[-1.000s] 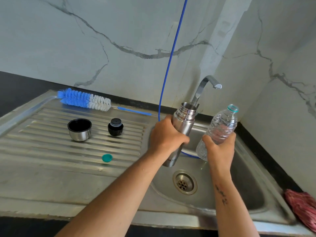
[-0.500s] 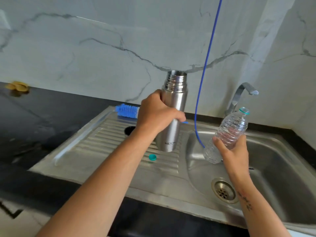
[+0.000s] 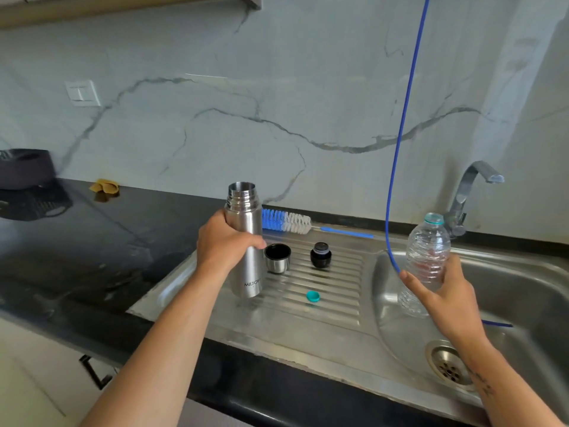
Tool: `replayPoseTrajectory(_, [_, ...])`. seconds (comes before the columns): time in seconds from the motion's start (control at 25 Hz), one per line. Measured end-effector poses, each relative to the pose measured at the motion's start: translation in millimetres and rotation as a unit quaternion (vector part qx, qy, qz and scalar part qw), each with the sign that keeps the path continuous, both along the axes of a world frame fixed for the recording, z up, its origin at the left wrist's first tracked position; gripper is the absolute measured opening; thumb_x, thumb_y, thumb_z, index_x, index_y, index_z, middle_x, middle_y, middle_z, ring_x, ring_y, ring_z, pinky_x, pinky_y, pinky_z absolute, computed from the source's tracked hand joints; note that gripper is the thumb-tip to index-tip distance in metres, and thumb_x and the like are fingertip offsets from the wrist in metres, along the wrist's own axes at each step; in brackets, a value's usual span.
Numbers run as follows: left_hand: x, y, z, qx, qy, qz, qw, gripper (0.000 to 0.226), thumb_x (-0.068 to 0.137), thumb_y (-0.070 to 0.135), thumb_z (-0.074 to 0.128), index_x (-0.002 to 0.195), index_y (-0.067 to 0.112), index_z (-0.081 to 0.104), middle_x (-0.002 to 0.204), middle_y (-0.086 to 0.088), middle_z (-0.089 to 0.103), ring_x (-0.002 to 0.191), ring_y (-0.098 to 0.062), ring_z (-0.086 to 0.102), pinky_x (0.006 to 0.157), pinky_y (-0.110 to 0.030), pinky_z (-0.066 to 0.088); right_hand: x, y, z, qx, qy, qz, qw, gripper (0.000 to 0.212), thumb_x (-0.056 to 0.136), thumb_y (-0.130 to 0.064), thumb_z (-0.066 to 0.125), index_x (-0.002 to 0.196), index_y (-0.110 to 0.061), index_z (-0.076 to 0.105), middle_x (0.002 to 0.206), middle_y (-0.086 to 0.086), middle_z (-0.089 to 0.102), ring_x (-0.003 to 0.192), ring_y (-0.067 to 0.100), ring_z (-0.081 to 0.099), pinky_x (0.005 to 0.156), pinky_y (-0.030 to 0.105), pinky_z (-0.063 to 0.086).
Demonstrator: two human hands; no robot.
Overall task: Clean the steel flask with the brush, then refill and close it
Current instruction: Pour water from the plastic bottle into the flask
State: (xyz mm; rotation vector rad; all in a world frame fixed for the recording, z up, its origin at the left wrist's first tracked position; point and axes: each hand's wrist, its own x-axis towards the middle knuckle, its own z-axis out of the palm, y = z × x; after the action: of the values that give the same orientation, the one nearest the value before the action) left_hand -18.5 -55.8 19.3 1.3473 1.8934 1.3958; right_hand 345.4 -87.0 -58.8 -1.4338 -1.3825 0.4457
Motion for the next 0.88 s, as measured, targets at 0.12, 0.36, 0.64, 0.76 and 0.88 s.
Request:
replayPoseTrajectory(0.12, [-3, 3, -8, -0.012, -0.01, 0.007, 1.0, 0.06, 0.046, 0.02, 0.096, 0.099, 0.026, 0.067, 0.095, 0.007, 0.073, 0.086, -0.014, 0.07, 0.075, -0.035, 0.058, -1, -1, 1, -0.008, -0.01, 0.007, 1.0, 0.051, 0.086, -0.031, 0.081, 0.124, -0.023, 0.048, 0.11, -0.002, 0.065, 0.094, 0.014, 0.061, 0.082, 0.032, 0.044])
replayPoseTrajectory(0.36, [0, 7, -15, -0.019, -0.025, 0.001, 1.0, 0.061, 0.049, 0.015, 0.096, 0.102, 0.022, 0.066, 0.097, 0.005, 0.072, 0.087, -0.016, 0.069, 0.072, -0.034, 0.055, 1, 0, -2, -0.016, -0.017, 0.002, 1.0, 0.057, 0.086, -0.031, 0.081, 0.13, -0.017, 0.049, 0.114, -0.002, 0.065, 0.098, 0.016, 0.061, 0.084, 0.031, 0.044])
replayPoseTrajectory(0.64, [3, 2, -17, -0.012, -0.024, -0.017, 0.999, 0.064, 0.056, 0.013, 0.095, 0.11, 0.022, 0.061, 0.101, 0.006, 0.069, 0.088, -0.01, 0.066, 0.068, -0.03, 0.049, 2, 4, -5, -0.023, -0.026, 0.008, 0.999, 0.059, 0.085, -0.033, 0.081, 0.131, -0.018, 0.047, 0.117, 0.0, 0.064, 0.101, 0.019, 0.062, 0.086, 0.033, 0.047])
replayPoseTrajectory(0.76, [3, -6, -17, -0.01, -0.009, -0.017, 1.0, 0.065, 0.059, 0.019, 0.096, 0.112, 0.022, 0.059, 0.102, 0.008, 0.067, 0.088, -0.006, 0.064, 0.064, -0.025, 0.046, 2, 5, -7, -0.024, -0.023, 0.006, 0.999, 0.059, 0.085, -0.034, 0.081, 0.131, -0.018, 0.047, 0.117, -0.002, 0.064, 0.102, 0.019, 0.064, 0.084, 0.032, 0.047])
replayPoseTrajectory(0.88, [5, -18, -18, 0.006, 0.022, 0.003, 1.0, 0.067, 0.059, 0.03, 0.098, 0.111, 0.02, 0.056, 0.103, 0.007, 0.063, 0.087, -0.006, 0.062, 0.061, -0.023, 0.042, 1, 5, -11, -0.03, -0.031, 0.015, 0.999, 0.057, 0.085, -0.035, 0.081, 0.129, -0.019, 0.047, 0.116, -0.002, 0.066, 0.101, 0.018, 0.064, 0.083, 0.032, 0.047])
